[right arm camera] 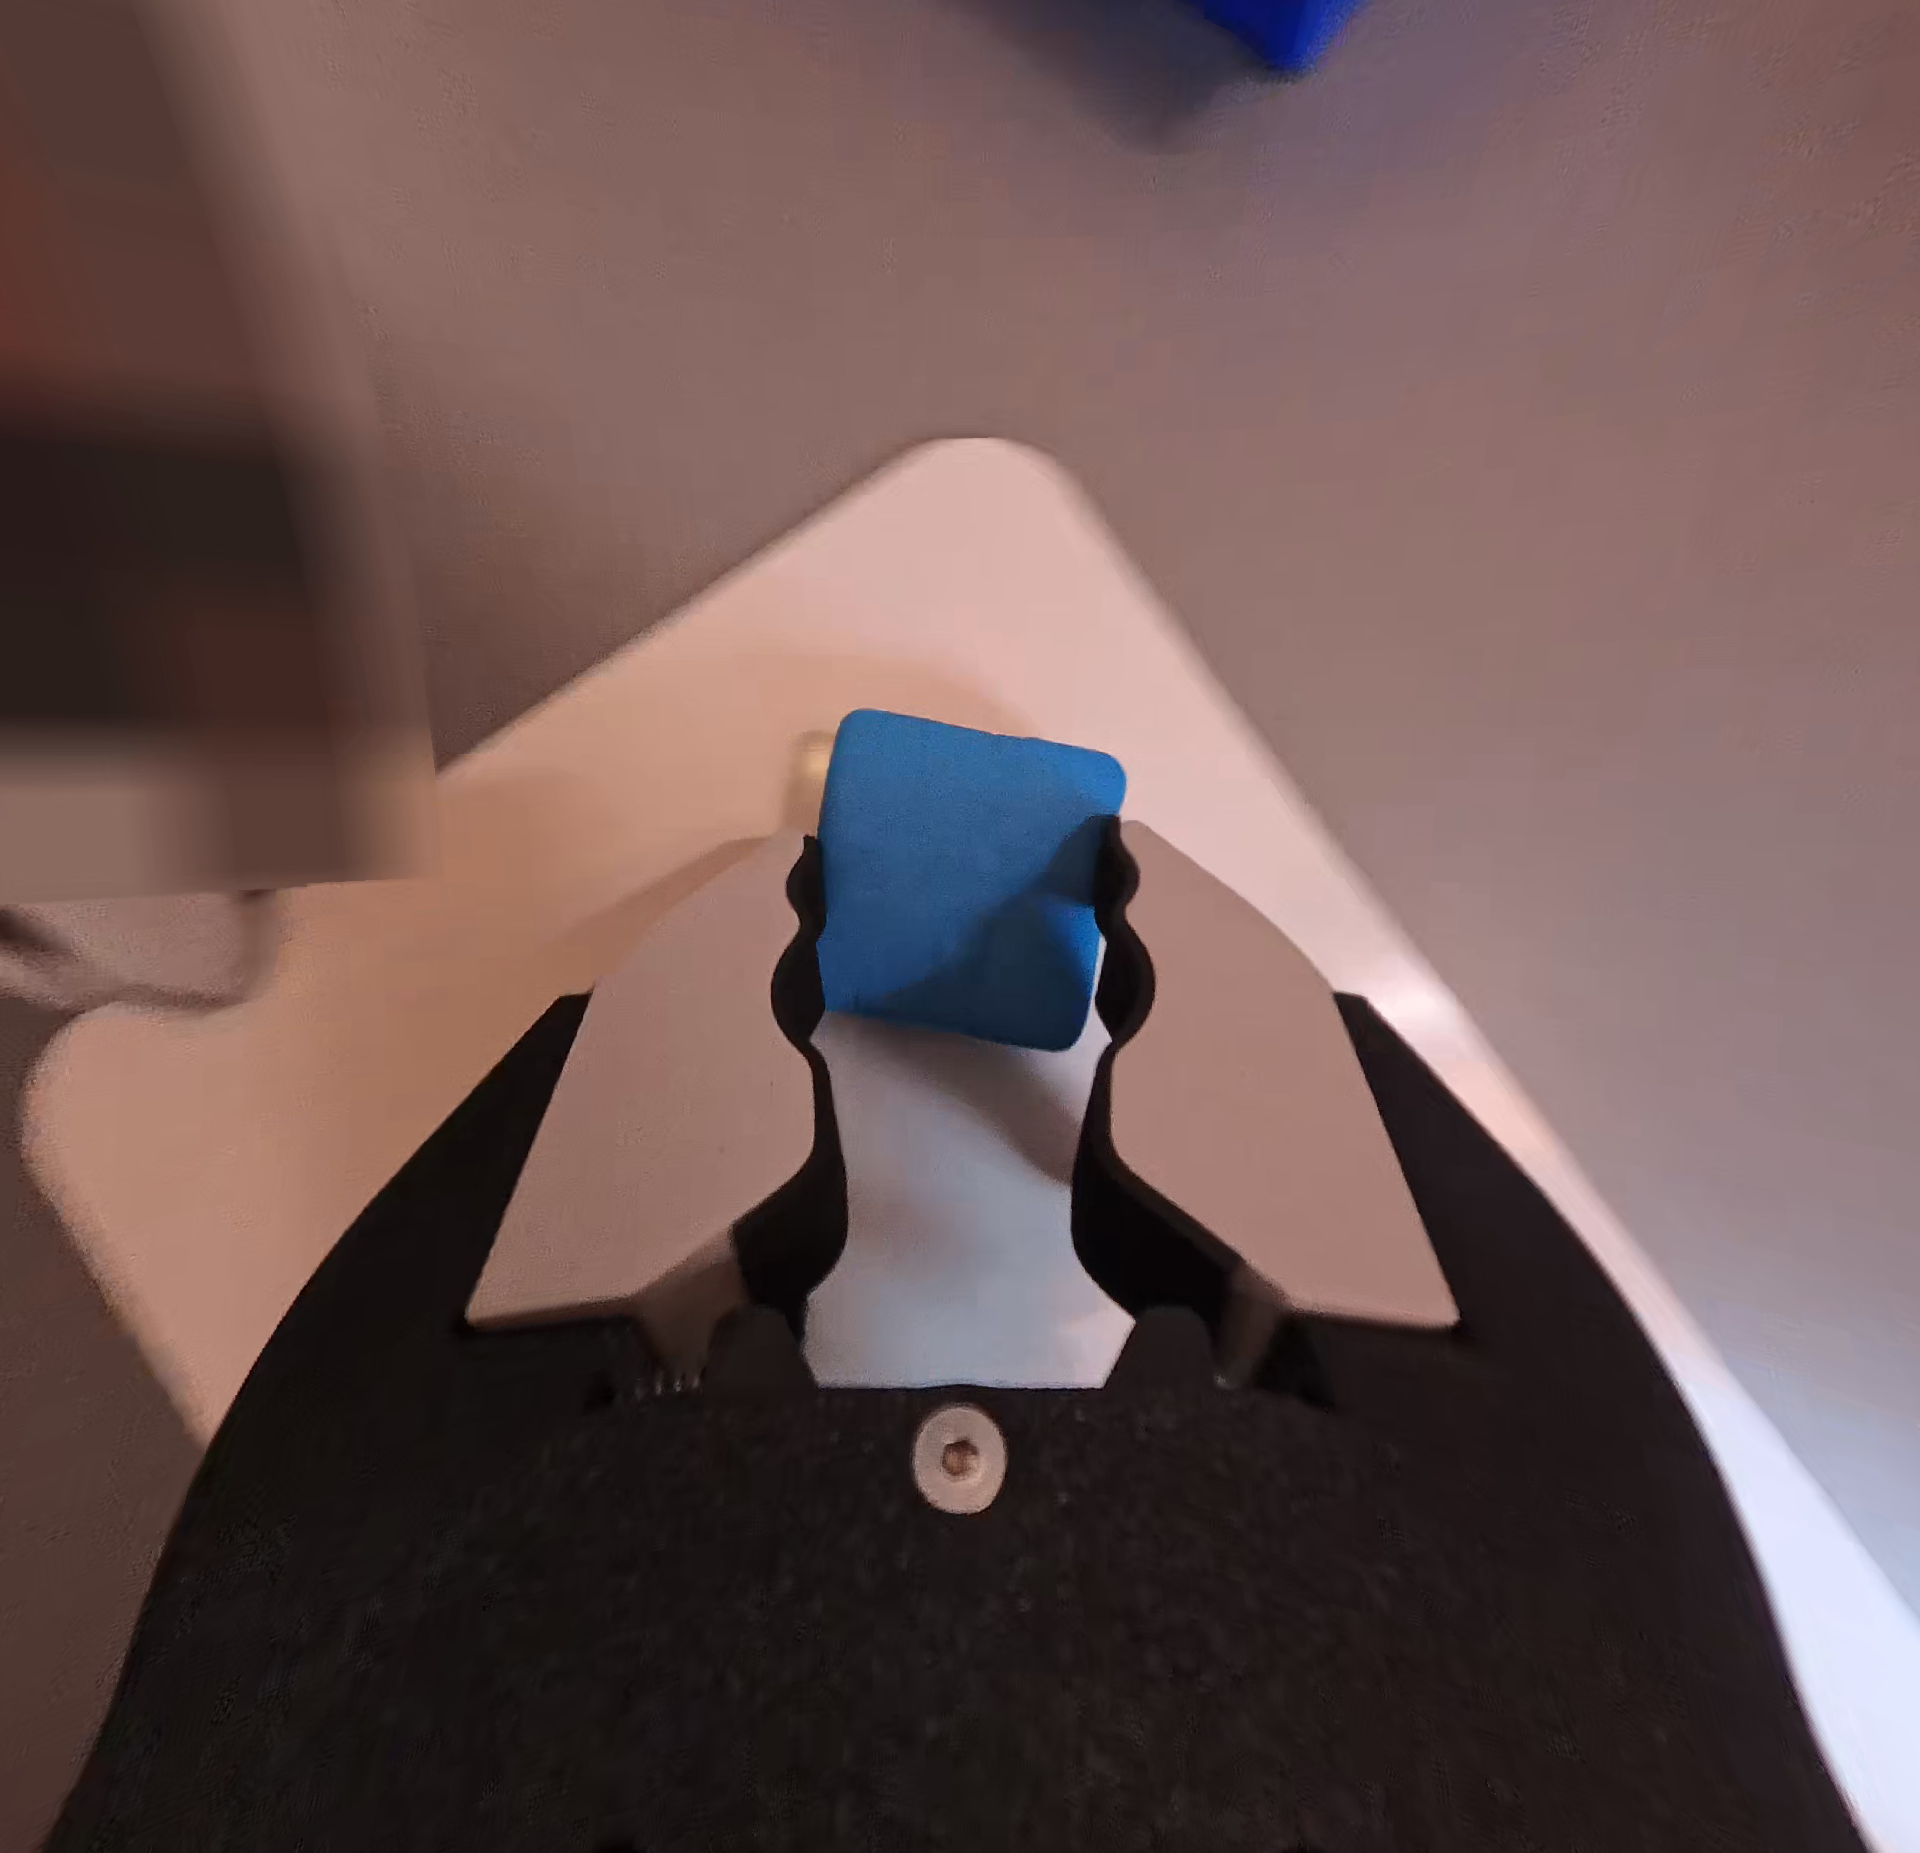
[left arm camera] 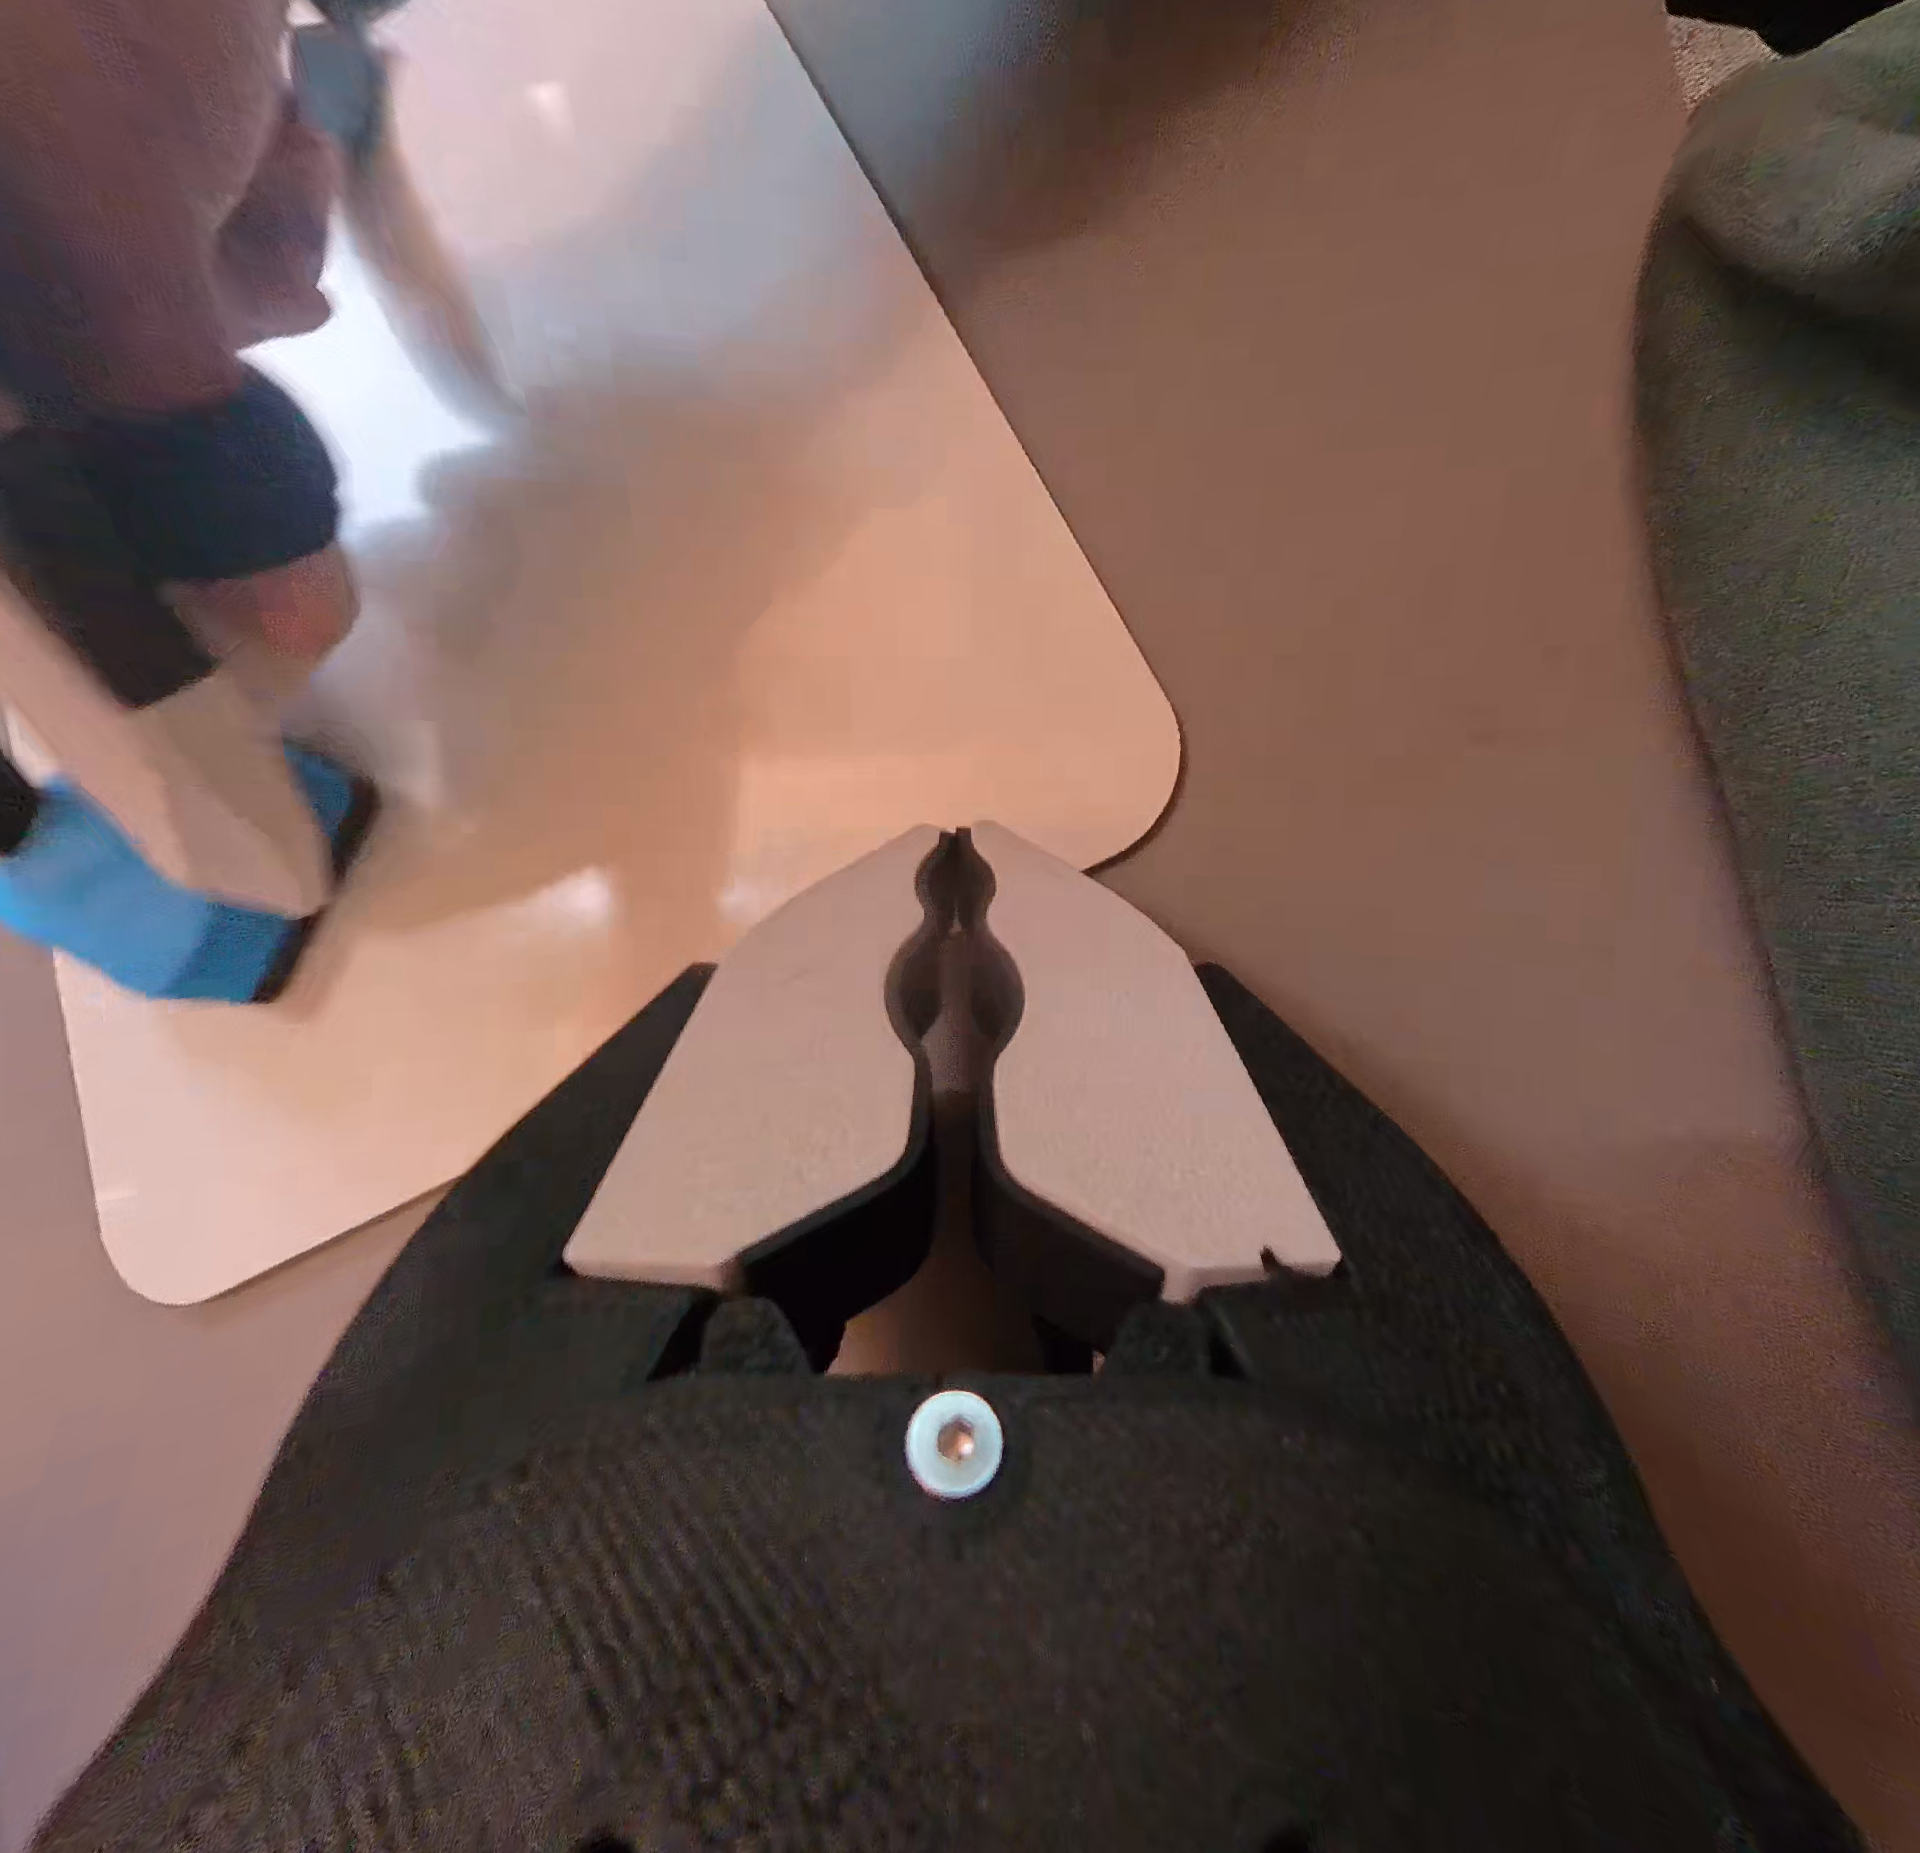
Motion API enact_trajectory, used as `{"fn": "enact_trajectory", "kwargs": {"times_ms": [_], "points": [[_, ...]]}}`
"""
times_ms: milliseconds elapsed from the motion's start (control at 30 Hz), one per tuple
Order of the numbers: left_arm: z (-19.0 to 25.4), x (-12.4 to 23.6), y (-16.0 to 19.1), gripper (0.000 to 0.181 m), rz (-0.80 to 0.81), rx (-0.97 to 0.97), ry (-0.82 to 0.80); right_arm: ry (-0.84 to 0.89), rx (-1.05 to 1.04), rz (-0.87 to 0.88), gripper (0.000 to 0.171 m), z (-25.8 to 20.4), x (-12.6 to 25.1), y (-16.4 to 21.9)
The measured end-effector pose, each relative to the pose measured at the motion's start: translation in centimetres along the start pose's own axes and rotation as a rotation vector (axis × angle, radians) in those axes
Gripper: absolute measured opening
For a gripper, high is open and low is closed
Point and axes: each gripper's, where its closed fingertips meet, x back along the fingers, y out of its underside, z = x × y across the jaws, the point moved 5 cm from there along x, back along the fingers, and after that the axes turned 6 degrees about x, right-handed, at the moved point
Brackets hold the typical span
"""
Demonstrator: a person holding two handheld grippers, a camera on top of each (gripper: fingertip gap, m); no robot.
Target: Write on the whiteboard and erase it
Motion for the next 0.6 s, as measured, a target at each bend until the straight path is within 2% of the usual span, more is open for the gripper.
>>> {"fn": "enact_trajectory", "kwargs": {"times_ms": [100,133,200,267,300,367,467,533,600], "points": [[-0.1,0.0,0.1,0.001,-0.002,0.006,-0.001,-0.105,0.152,0.002,0.051,-6.0,-0.7,-1.9],[-0.1,0.0,0.0,0.0,-0.002,0.005,0.0,-0.113,0.171,0.007,0.052,-6.4,-1.5,-2.8],[-0.1,-0.1,-0.1,0.0,-0.005,-0.003,-0.003,-0.06,0.103,0.039,0.052,-3.5,-2.2,-3.3],[0.0,-0.1,-0.1,0.001,-0.008,-0.012,-0.015,0.008,0.031,-0.001,0.052,0.1,-1.0,-1.5],[0.0,0.0,0.0,0.0,-0.01,-0.013,-0.018,0.003,0.038,-0.029,0.051,0.2,0.0,-0.4],[0.0,0.2,0.1,0.0,-0.013,-0.01,-0.021,-0.101,0.129,0.006,0.051,-3.7,1.1,0.7],[0.3,0.2,0.2,0.001,-0.008,-0.005,0.027,-0.181,0.285,0.004,0.052,-9.5,0.7,-0.5],[0.6,0.4,0.2,0.0,-0.017,0.012,0.071,-0.191,0.286,0.014,0.052,-8.8,-0.1,-1.5],[0.6,0.4,0.3,0.001,-0.018,0.004,0.055,-0.103,0.177,0.055,0.052,-5.1,-0.6,-1.6]]}}
